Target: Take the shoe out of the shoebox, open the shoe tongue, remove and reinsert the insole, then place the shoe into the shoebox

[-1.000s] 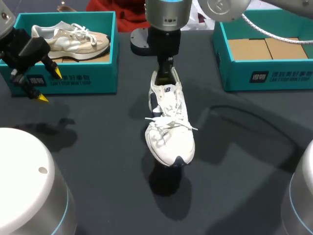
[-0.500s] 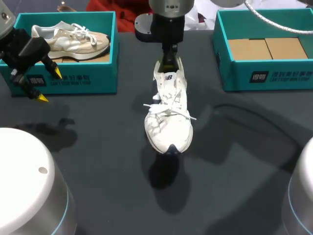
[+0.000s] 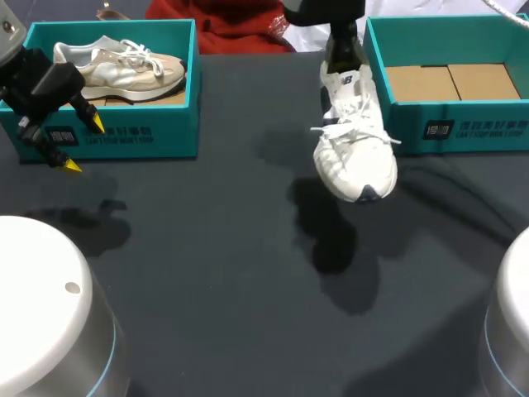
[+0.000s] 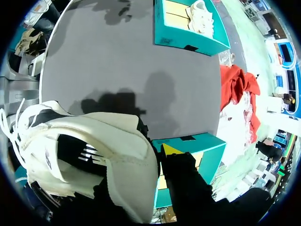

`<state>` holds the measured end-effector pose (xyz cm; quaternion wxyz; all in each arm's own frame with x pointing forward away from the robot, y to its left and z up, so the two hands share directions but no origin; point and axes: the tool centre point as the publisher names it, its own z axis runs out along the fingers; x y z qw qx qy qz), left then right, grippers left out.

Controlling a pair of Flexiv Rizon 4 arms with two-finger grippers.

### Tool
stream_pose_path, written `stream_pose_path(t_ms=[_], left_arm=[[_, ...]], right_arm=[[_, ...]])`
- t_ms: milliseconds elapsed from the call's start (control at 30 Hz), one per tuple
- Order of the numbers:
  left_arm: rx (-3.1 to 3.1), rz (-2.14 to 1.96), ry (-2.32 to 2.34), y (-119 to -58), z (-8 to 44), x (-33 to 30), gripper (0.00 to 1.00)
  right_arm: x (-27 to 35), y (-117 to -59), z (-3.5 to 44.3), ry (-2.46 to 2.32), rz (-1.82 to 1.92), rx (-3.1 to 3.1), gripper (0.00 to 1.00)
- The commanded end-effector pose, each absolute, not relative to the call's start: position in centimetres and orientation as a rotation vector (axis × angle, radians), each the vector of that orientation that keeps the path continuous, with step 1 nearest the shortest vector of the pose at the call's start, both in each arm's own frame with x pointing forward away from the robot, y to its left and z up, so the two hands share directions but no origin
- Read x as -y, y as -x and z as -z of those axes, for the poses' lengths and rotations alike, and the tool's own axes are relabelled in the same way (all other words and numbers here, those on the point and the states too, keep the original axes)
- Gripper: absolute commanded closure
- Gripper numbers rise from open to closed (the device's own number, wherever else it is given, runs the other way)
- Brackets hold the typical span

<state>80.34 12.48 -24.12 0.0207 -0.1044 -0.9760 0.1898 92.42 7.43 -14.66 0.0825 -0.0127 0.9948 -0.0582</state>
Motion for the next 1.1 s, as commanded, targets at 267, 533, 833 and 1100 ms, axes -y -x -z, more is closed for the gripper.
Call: stream_pose_path(t_ms=[267, 533, 833, 1100], left_arm=[[3.026, -0.585, 0.324, -80.4, 24.1, -12.5, 0.0], [3.026, -0.585, 0.324, -80.4, 24.1, -12.5, 0.0], [3.026, -0.585, 0.324, -80.4, 24.1, -12.5, 0.0], [3.026, -0.585, 0.324, -80.4, 24.1, -12.5, 0.0]], right_arm=[[3.6, -100.1, 14.3, 0.137, 0.103, -2.96, 1.0], [4.3, -100.6, 14.3, 0.14, 0.099, -2.95, 1.0], [5.4, -102.4, 14.0, 0.093, 0.038, -2.931, 1.0], [11.7, -107.8, 12.3, 0.117, 0.102, -2.851, 1.0]])
